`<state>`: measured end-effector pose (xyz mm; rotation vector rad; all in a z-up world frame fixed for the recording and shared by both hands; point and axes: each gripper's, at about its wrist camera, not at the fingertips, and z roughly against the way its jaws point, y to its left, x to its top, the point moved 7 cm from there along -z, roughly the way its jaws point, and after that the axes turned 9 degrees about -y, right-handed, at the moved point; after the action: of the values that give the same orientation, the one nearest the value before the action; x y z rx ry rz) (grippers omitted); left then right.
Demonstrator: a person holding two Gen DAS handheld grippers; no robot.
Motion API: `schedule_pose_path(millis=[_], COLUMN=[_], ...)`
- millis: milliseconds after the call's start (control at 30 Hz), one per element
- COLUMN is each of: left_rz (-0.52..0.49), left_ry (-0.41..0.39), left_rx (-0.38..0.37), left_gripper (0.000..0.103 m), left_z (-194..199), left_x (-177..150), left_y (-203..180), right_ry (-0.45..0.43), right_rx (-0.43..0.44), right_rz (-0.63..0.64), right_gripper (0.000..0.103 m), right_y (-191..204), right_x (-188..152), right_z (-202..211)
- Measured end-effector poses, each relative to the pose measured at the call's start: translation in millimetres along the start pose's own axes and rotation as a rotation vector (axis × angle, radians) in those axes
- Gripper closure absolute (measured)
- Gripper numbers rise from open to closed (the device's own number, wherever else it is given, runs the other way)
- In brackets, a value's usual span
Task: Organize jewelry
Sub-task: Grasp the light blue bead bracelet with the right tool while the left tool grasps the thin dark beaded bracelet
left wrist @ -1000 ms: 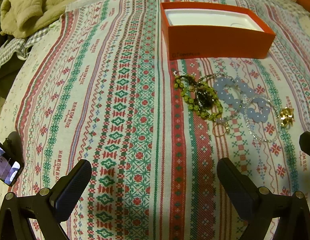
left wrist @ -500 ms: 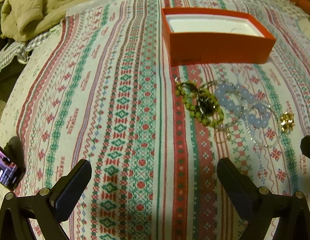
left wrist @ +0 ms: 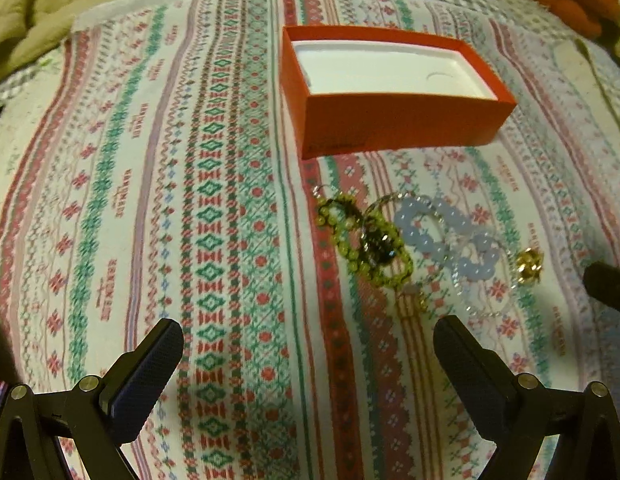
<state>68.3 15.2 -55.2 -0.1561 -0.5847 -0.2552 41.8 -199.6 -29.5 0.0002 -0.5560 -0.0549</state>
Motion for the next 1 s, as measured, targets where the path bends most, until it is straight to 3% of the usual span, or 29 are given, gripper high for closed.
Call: schedule_pose_path(millis=[167,333,433,500,533,600,700,1000], left_rz=[-0.054,-0.042,0.028,0.069,0.089,0.092,0.048,-0.113], left_ry=[0.041,0.072,0.093,0.12,0.134,0.132,0.119,0.126], left_rx=[-0.045,-0.077,-0.132,-0.168,-0.199,-0.249,-0.296,-0.326], left_gripper=[0.003,0.013,0.029,0.048,0.05,0.056,0.067,0.07], left_z=[-9,-24,-34,-40,-41,-41,-43,-67], left_x=[20,33,33,31,32,36,46,58], left_y=[-4,6,13,15,15,9,-6,-36], right_ry=[0.044,0.082,0.107,0.116,0.127,0.15,0.152,0.208], right_rx=[0.085,0.177,0.241,0.282,0.301,0.314,0.322,0.318], right_rz=[-0.011,-0.058,-0.089,-0.105,-0.112,-0.105,-0.068,0.028], right_gripper=[0.0,0.018,0.029,0.039,0.047,0.054,0.06,0.075], right_y=[1,2,5,8,10,15,26,54], right_x=[17,30,34,35,34,33,37,32], right_z=[0,-12,-24,-32,-37,-43,-51,-81])
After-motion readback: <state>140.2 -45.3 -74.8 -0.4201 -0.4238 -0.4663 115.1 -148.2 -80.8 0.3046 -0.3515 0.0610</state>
